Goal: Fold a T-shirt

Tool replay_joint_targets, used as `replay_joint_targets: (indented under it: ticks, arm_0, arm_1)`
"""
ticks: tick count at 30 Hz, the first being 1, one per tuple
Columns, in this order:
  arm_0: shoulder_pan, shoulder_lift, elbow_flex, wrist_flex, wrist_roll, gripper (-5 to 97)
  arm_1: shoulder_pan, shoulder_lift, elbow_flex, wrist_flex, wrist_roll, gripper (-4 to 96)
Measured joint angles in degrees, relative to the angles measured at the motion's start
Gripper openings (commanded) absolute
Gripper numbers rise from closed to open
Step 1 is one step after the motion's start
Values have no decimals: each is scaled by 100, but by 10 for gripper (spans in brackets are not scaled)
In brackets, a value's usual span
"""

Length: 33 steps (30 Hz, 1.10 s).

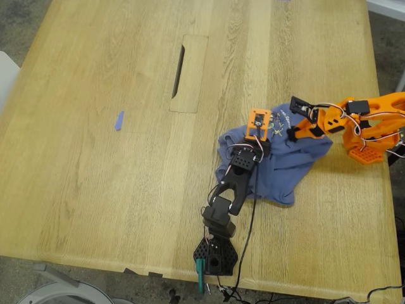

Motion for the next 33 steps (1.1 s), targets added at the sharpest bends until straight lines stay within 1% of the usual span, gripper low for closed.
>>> replay_joint_targets:
  ticks: [3,6,8,9,12,19,27,33]
  arm_0:
    - [-193,-132,0,-141,0,173]
    - [-299,-255,0,-246,0,166]
    - [-369,-299,18,-316,0,139]
    - [-404,-299,53,-325,0,110]
    - [-483,-316,158,-334,-97,0]
    - [-668,-598,185,-308,-316,-1]
    - [-1090,-712,185,229,-343,-1]
    - [-1485,-923,185,334,-334,-1]
  arm_1:
    - [35,809,554,334,53,1]
    - [62,2004,993,1099,79,1]
    - [123,2812,1187,1846,88,1]
    - [229,2971,1187,2118,88,1]
    - [316,3111,1187,2153,70,1]
    - [404,3182,984,3032,114,0]
    - [642,3182,378,4518,185,0]
    - [905,3182,53,4992,229,0]
